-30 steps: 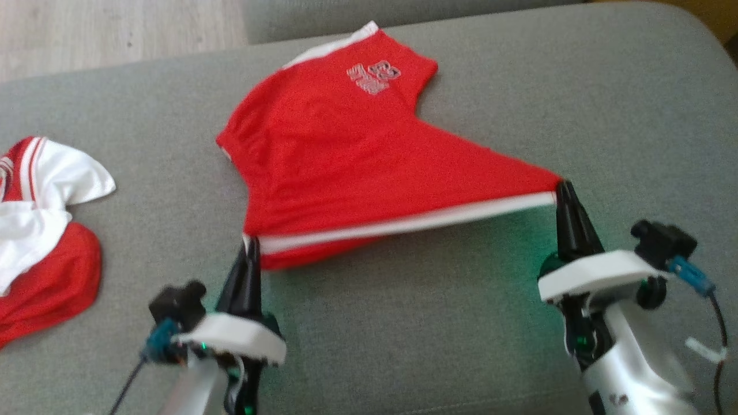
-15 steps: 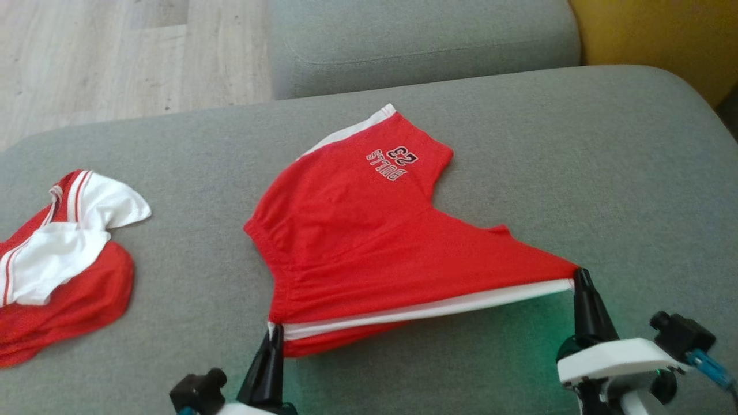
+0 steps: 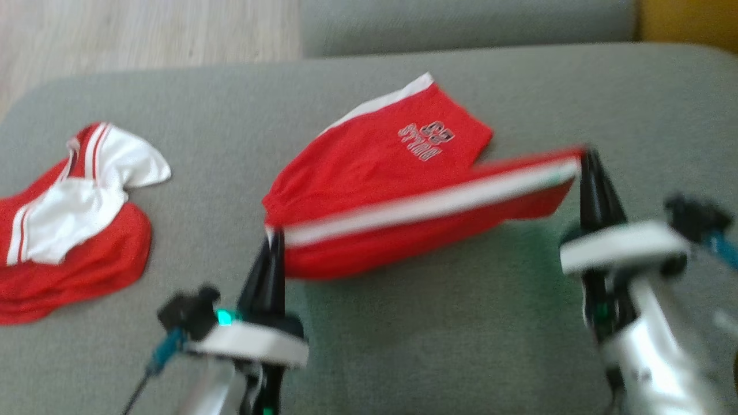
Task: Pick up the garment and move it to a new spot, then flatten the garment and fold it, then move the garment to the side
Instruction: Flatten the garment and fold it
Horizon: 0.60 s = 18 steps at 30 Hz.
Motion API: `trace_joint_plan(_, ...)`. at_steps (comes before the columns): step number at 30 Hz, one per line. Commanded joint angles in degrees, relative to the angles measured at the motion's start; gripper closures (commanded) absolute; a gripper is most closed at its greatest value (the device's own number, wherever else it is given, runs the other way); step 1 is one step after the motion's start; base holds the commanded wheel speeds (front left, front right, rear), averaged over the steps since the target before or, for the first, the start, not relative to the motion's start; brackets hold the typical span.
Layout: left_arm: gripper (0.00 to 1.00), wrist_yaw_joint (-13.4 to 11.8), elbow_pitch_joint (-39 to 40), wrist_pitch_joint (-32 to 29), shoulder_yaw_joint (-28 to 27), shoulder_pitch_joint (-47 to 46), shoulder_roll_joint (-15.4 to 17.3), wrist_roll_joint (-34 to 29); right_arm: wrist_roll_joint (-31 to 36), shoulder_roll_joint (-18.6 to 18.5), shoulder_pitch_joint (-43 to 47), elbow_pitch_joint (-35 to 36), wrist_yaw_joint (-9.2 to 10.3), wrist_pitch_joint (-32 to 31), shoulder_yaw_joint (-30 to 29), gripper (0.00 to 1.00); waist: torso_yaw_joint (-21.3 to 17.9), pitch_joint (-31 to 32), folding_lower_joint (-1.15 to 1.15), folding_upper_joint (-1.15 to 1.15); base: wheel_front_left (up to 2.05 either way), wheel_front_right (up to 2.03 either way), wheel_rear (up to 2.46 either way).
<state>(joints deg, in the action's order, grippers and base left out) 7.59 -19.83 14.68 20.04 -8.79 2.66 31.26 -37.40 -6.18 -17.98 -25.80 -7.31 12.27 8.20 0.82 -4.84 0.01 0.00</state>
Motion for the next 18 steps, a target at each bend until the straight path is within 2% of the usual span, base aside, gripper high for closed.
trace_joint_plan(1,1.0,-0.1,1.9,0.3,-2.2,-4.2,0.2,-0.2,0.8,-0.4,-4.5,0.6,-0.18,-0.4,1.6,1.0,2.0,-3.3,-0.01,0.0,0.0,0.0,0.0)
trace_joint_plan(10,1.0,-0.1,0.5,0.3,-1.8,-16.6,0.2,2.1,6.1,-1.1,-24.0,-10.6,-0.18,-1.9,3.8,1.0,5.6,-13.4,-0.01,0.0,0.0,0.0,0.0)
trace_joint_plan(18,1.0,-0.1,-2.0,0.3,0.6,-25.2,0.2,2.4,10.1,-1.8,-37.4,-21.4,-0.18,0.1,4.3,1.0,7.9,-19.7,-0.01,0.0,0.0,0.0,0.0)
